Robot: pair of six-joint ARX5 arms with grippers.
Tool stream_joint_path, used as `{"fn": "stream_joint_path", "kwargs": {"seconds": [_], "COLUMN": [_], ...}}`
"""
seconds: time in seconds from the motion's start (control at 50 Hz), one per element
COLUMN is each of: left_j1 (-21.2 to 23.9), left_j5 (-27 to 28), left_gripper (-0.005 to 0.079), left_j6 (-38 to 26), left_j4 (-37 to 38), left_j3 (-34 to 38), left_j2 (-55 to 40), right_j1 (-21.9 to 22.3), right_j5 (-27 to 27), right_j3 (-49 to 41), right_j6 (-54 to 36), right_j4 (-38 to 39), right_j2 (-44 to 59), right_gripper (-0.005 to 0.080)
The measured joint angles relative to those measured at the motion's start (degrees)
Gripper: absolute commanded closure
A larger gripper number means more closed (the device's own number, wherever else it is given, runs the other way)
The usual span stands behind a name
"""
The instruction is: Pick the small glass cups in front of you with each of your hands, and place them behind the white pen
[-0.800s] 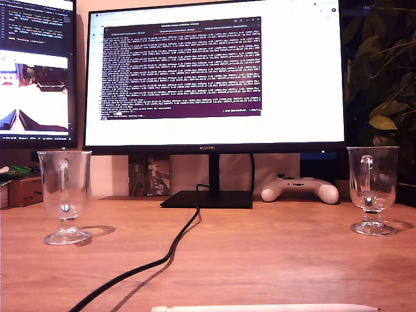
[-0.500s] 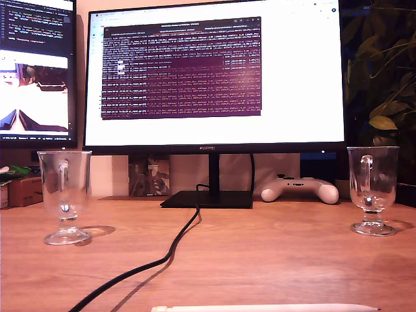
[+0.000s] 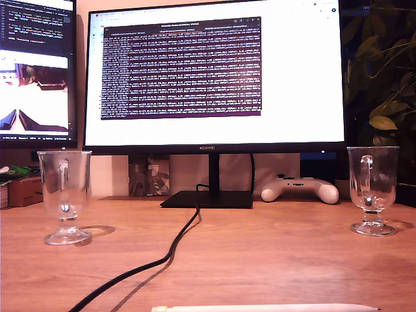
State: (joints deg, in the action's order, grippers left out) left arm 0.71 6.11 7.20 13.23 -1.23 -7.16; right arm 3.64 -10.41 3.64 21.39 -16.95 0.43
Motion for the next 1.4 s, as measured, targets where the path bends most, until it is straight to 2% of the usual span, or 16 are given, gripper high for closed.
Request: {"fn": "stream_joint_path", "kwargs": {"seconds": [0.02,0.04,0.08,0.1,0.16,0.2,0.22,0.3,0.42,0.52,0.64,0.8,1.0,1.2,1.4], "left_j1": [0.0,0.0,0.0,0.0,0.0,0.0,0.0,0.0,0.0,0.1,0.1,1.1,2.5,4.7,6.9], "left_j5": [0.2,0.6,1.5,2.3,4.5,6.4,7.6,13.2,21.1,22.9,25.5,27.6,26.9,25.8,25.7], "left_gripper": [0.0761,0.0761,0.0761,0.0761,0.0761,0.0761,0.0761,0.0761,0.0761,0.0761,0.0761,0.0761,0.0761,0.0761,0.0761], "left_j6": [1.3,1.9,1.9,5.6,10.5,11.3,16.0,20.0,23.0,27.1,27.8,27.7,23.6,21.5,19.7], "left_j4": [0.0,0.0,-0.2,-0.4,-1.1,-2.3,-3.0,-6.5,-8.4,-5.2,-0.4,5.8,12.8,12.7,12.4], "left_j3": [0.0,0.0,0.0,0.0,0.0,0.1,0.2,0.2,-0.6,-4.2,-12.6,-23.0,-29.1,-33.6,-36.2], "left_j2": [0.0,0.0,0.0,0.0,0.0,0.0,0.0,0.0,0.0,-0.3,-3.8,-13.2,-25.3,-33.9,-38.1], "right_j1": [0.0,0.0,0.0,0.0,0.0,0.0,0.0,0.0,0.0,0.0,0.0,-0.7,-3.7,-8.5,-15.4], "right_j5": [-0.5,-1.2,-2.6,-3.5,-7.1,-9.2,-10.4,-14.8,-18.0,-18.7,-19.4,-19.5,-16.1,-8.4,-3.3], "right_j3": [0.0,0.0,0.0,0.0,0.0,0.0,0.0,0.5,5.2,11.9,18.7,24.3,32.9,44.0,53.5], "right_j6": [0.0,4.6,5.3,8.9,10.6,10.8,12.7,16.2,17.8,16.7,13.3,8.0,4.4,4.3,8.5], "right_j4": [0.3,0.6,1.6,2.2,4.0,4.9,5.2,5.0,-0.7,-6.5,-12.2,-21.1,-29.3,-37.1,-39.7], "right_j2": [0.0,0.0,0.0,0.0,0.0,0.0,0.0,0.0,0.2,1.7,6.5,18.3,35.2,50.6,61.6], "right_gripper": [0.0760,0.0760,0.0760,0.0761,0.0761,0.0761,0.0761,0.0763,0.0763,0.0763,0.0763,0.0763,0.0763,0.0763,0.0751]}}
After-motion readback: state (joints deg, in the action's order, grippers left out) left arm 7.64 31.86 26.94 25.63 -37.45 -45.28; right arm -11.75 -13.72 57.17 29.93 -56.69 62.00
